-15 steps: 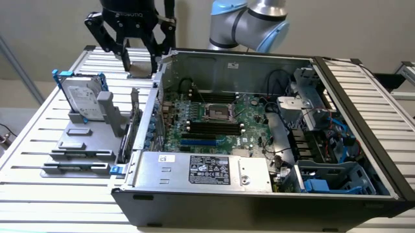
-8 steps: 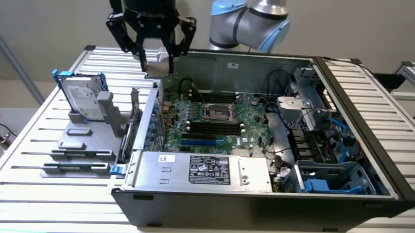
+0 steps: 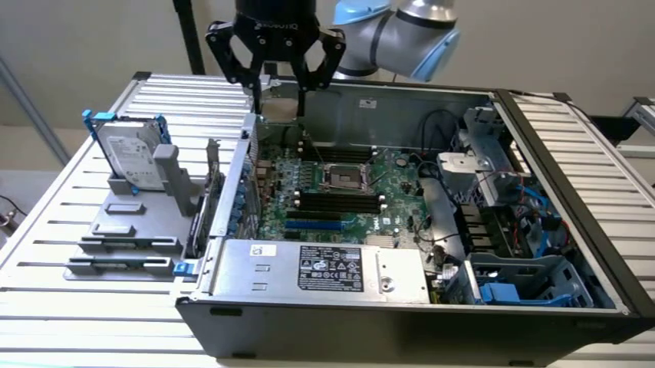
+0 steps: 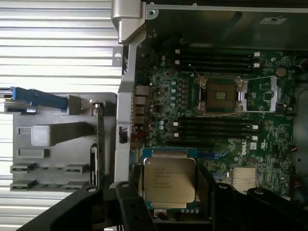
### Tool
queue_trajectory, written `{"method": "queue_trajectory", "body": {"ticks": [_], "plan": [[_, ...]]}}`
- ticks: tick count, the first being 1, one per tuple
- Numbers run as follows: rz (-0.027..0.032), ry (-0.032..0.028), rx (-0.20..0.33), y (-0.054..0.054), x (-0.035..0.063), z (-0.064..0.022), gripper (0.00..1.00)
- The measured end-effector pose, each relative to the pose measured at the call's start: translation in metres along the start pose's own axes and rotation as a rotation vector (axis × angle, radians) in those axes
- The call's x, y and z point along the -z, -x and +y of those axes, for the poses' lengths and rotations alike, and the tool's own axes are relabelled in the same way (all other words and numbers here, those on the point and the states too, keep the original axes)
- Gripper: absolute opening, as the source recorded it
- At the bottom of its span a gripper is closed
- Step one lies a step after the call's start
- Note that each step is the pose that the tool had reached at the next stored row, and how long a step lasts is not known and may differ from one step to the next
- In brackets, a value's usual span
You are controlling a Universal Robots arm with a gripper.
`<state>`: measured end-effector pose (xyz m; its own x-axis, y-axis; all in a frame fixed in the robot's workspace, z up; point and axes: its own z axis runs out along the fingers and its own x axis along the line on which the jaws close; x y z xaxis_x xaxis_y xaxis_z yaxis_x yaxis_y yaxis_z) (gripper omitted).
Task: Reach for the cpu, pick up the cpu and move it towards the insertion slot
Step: 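Pick up the cpu and move it towards the insertion slot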
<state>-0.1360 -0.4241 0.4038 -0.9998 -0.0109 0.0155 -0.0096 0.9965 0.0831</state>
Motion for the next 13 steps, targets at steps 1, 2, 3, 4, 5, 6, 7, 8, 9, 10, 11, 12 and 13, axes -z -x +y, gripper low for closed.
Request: {"method": "queue_trajectory", "body": {"ticks": [1, 2, 3, 4, 5, 6, 7, 8, 9, 10, 11, 12, 13], "plan": [[0.0000, 0.0000, 0.000, 0.005, -0.0001, 0.0008, 0.54], [0.0000, 0.0000, 0.000, 0.009, -0.0002, 0.0017, 0.54], [0.0000, 0.0001, 0.000, 0.014, -0.0004, 0.0030, 0.54], [0.0000, 0.0000, 0.000, 0.018, -0.0006, 0.0044, 0.54], [0.0000, 0.0001, 0.000, 0.023, -0.0009, 0.0060, 0.54], [0.0000, 0.0000, 0.000, 0.027, -0.0012, 0.0079, 0.54], [0.0000, 0.0001, 0.000, 0.031, -0.0018, 0.0104, 0.54], [0.0000, -0.0001, 0.000, 0.034, -0.0025, 0.0135, 0.54], [0.0001, -0.0004, 0.000, 0.036, -0.0033, 0.0166, 0.54], [0.0000, -0.0005, 0.000, 0.039, -0.0042, 0.0202, 0.54], [0.0000, -0.0008, 0.000, 0.041, -0.0050, 0.0238, 0.54], [0.0000, -0.0011, 0.000, 0.044, -0.0059, 0.0277, 0.54], [0.0000, -0.0014, 0.000, 0.046, -0.0068, 0.0313, 0.54]]}}
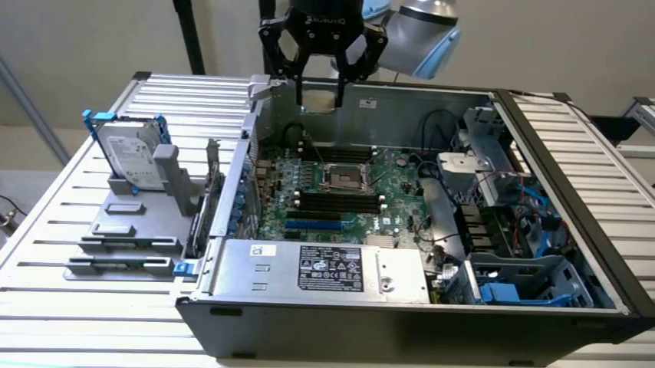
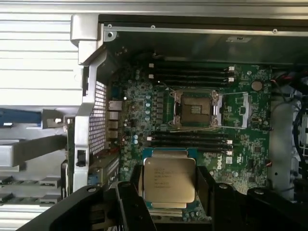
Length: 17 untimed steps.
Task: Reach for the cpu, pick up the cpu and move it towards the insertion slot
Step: 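Pick up the cpu and move it towards the insertion slot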
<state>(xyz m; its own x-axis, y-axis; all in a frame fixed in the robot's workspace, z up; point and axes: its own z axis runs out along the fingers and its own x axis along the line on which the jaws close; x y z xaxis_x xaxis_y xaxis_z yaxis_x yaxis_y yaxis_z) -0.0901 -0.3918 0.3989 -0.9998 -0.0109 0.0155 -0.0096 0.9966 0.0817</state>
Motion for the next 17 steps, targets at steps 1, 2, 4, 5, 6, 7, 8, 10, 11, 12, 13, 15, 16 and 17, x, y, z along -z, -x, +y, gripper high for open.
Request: {"method": "queue_trajectory", "body": {"ticks": [1, 2, 4, 5, 6, 7, 8, 10, 11, 12, 13, 15, 16, 17], "plan": [[0.0000, -0.0002, 0.000, 0.002, -0.0009, 0.0036, 0.54], [0.0000, -0.0005, 0.000, 0.005, -0.0017, 0.0071, 0.54], [0.0000, -0.0011, 0.000, 0.010, -0.0035, 0.0145, 0.54], [-0.0001, -0.0013, 0.000, 0.013, -0.0043, 0.0180, 0.54], [0.0000, -0.0016, 0.000, 0.015, -0.0051, 0.0214, 0.54], [0.0000, -0.0020, 0.000, 0.018, -0.0060, 0.0245, 0.54], [0.0000, -0.0023, 0.000, 0.020, -0.0068, 0.0272, 0.54], [0.0000, -0.0030, 0.000, 0.025, -0.0084, 0.0313, 0.54], [0.0000, -0.0031, 0.000, 0.028, -0.0092, 0.0330, 0.54], [-0.0001, -0.0031, -0.001, 0.030, -0.0101, 0.0343, 0.54], [-0.0003, -0.0031, -0.002, 0.033, -0.0110, 0.0356, 0.54], [-0.0005, -0.0033, -0.006, 0.037, -0.0125, 0.0373, 0.54], [-0.0007, -0.0032, -0.008, 0.039, -0.0133, 0.0380, 0.54], [-0.0009, -0.0032, -0.011, 0.041, -0.0141, 0.0388, 0.54]]}}
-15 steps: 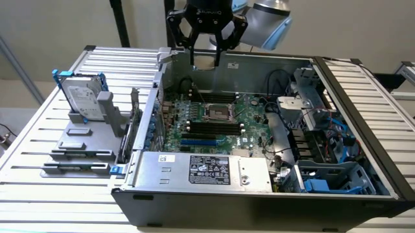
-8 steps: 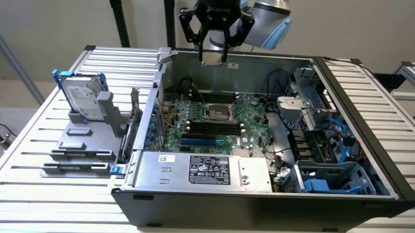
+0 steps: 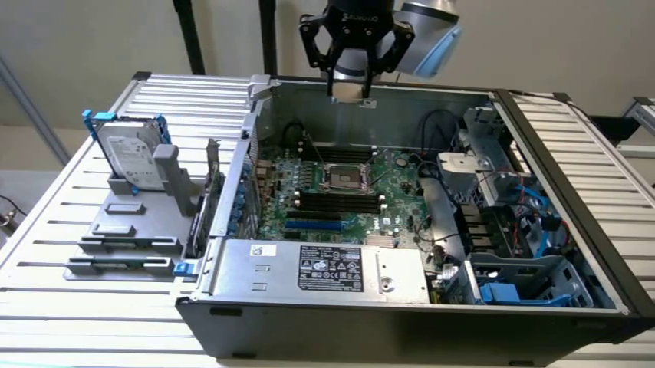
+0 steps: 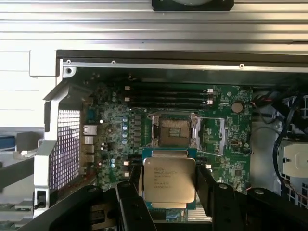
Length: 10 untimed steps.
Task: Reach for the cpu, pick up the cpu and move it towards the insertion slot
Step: 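Pick up the cpu and move it towards the insertion slot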
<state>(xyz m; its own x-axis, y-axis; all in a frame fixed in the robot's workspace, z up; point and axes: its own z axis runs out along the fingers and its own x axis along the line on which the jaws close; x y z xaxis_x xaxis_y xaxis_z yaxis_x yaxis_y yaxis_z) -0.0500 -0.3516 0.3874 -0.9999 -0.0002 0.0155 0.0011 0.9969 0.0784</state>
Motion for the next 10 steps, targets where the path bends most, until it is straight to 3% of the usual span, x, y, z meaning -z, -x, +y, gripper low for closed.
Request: {"method": "queue_trajectory", "body": {"ticks": [10], "plan": [[-0.0012, -0.0005, -0.015, 0.006, -0.0087, 0.0167, 0.54]]}}
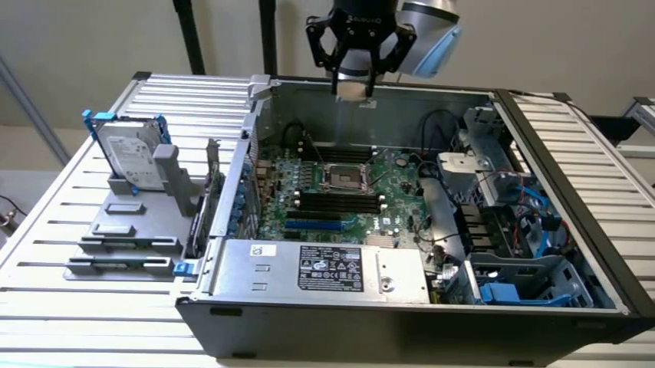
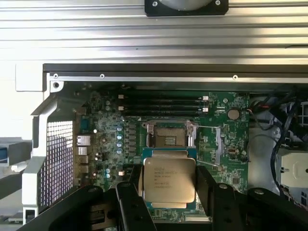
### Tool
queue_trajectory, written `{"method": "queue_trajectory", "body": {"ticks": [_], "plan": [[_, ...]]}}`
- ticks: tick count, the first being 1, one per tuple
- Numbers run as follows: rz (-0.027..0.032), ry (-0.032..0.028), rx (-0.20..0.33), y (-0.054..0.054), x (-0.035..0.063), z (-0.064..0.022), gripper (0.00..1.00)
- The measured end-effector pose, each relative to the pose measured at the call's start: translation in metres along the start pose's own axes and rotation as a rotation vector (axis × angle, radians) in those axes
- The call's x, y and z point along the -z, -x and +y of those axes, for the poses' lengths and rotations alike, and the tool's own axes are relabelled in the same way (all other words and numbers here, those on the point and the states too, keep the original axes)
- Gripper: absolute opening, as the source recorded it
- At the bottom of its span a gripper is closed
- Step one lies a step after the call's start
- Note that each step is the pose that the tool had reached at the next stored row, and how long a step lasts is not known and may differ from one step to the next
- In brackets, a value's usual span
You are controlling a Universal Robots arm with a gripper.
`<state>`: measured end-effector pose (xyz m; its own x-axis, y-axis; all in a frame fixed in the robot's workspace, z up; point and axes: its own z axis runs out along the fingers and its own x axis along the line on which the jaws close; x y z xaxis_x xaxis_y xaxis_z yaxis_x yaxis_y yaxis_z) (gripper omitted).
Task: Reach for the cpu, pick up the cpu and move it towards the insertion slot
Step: 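Pick up the cpu and move it towards the insertion slot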
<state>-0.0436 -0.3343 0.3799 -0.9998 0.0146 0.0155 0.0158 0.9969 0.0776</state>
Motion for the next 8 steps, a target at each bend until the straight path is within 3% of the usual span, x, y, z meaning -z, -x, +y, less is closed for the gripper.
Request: {"method": "queue_trajectory", "body": {"ticks": [8], "plan": [[0.0000, -0.0004, 0.000, 0.0004, -0.0004, 0.0015, 0.54]]}}
